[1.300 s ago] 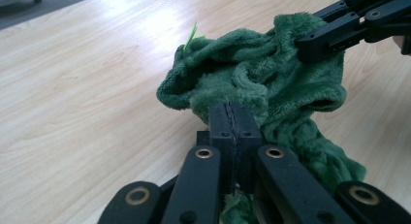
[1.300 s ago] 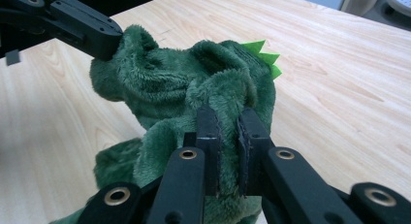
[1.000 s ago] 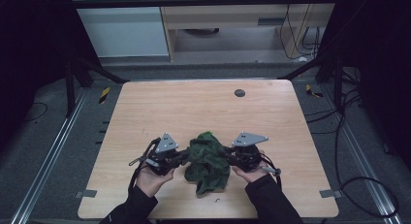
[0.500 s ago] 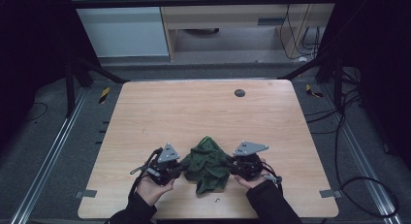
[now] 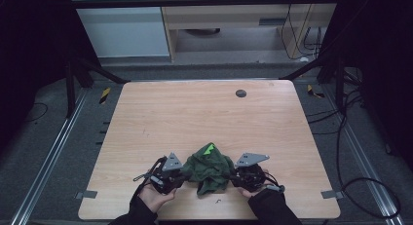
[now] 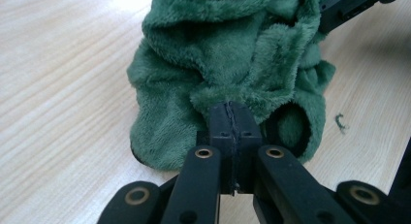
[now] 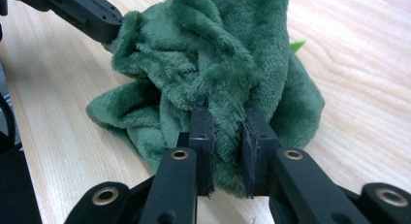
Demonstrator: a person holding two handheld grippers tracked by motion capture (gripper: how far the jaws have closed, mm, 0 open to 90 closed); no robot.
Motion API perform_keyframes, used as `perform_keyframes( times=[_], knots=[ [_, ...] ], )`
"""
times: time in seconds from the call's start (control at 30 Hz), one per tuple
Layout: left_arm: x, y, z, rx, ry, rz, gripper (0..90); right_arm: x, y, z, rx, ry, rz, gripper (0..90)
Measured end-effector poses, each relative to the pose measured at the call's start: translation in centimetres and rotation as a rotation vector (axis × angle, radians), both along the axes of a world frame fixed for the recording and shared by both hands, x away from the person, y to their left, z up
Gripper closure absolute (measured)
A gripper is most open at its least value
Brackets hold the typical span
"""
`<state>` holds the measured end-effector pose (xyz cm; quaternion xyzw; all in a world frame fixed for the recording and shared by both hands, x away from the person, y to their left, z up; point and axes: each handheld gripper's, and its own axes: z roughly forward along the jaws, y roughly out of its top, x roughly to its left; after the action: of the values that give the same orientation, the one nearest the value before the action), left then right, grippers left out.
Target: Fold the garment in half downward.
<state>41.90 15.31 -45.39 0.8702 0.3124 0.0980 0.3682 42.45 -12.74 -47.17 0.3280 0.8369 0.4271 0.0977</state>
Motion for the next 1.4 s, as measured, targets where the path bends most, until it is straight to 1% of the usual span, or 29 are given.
perform_keyframes(
  times=[0.13,0.2,0.27,0.33,0.47,0.53,0.57,0.63,0.7,0.8,0.87,0.97,1.0,1.03,1.13,1.23,1.3,1.33,1.37,1.4],
  knots=[
    [-0.1,0.1,-0.2,0.016,0.002,-0.003,89.8,0.0,0.1,-0.5,-0.005,0.015,-0.001,76.5],
    [-0.2,0.1,-0.3,0.018,0.006,-0.002,89.8,0.1,0.1,-0.6,-0.008,0.021,-0.004,76.1],
    [-0.3,0.0,-0.6,0.027,0.011,-0.004,89.7,0.1,0.1,-0.8,-0.014,0.034,-0.012,74.3],
    [-0.4,0.0,-0.7,0.036,0.008,-0.009,89.3,0.1,0.1,-0.9,-0.011,0.035,-0.009,72.3],
    [-0.5,0.1,-0.6,0.018,0.002,-0.001,86.7,-0.1,0.1,-0.6,0.001,0.033,-0.008,65.6],
    [-0.5,0.3,-0.5,0.01,0.0,0.006,84.6,-0.1,0.0,-0.5,0.008,0.03,-0.01,63.8],
    [-0.5,0.4,-0.3,0.009,-0.009,0.018,82.8,-0.1,-0.1,-0.5,0.011,0.031,-0.009,62.6],
    [-0.5,0.9,0.3,-0.014,-0.023,0.034,80.1,-0.2,-0.2,-0.2,0.02,0.028,-0.008,61.0],
    [-0.5,1.4,0.9,-0.038,-0.04,0.054,77.3,-0.3,-0.3,0.2,0.029,0.016,-0.012,60.2],
    [-0.3,2.1,1.6,-0.057,-0.058,0.083,72.9,-0.3,-0.6,0.8,0.052,0.002,-0.018,59.2],
    [0.0,2.5,2.0,-0.07,-0.058,0.099,71.6,-0.3,-0.8,1.3,0.073,-0.005,-0.02,59.0],
    [0.6,2.7,2.6,-0.085,-0.064,0.119,70.9,-0.1,-1.1,1.9,0.09,-0.024,-0.032,59.4],
    [0.6,2.7,2.6,-0.085,-0.064,0.119,70.4,0.1,-1.1,2.1,0.099,-0.031,-0.036,59.5],
    [1.1,2.6,2.9,-0.082,-0.07,0.125,69.7,0.3,-1.1,2.3,0.106,-0.035,-0.04,59.7],
    [2.0,2.0,3.1,-0.073,-0.065,0.119,67.8,1.0,-0.9,2.9,0.117,-0.048,-0.052,60.3],
    [3.0,1.4,3.0,-0.083,-0.055,0.104,66.2,1.8,-0.4,3.2,0.128,-0.051,-0.057,61.0],
    [3.6,1.0,2.7,-0.072,-0.052,0.112,64.1,2.4,-0.2,3.2,0.13,-0.048,-0.063,61.3],
    [3.6,1.0,2.7,-0.072,-0.052,0.112,63.5,2.4,-0.2,3.2,0.13,-0.048,-0.063,61.3],
    [4.2,0.7,2.3,-0.07,-0.035,0.114,63.5,3.1,0.1,3.1,0.14,-0.042,-0.068,61.8],
    [4.5,0.5,2.1,-0.068,-0.031,0.117,63.5,3.3,0.2,3.1,0.138,-0.038,-0.072,62.1]
  ],
)
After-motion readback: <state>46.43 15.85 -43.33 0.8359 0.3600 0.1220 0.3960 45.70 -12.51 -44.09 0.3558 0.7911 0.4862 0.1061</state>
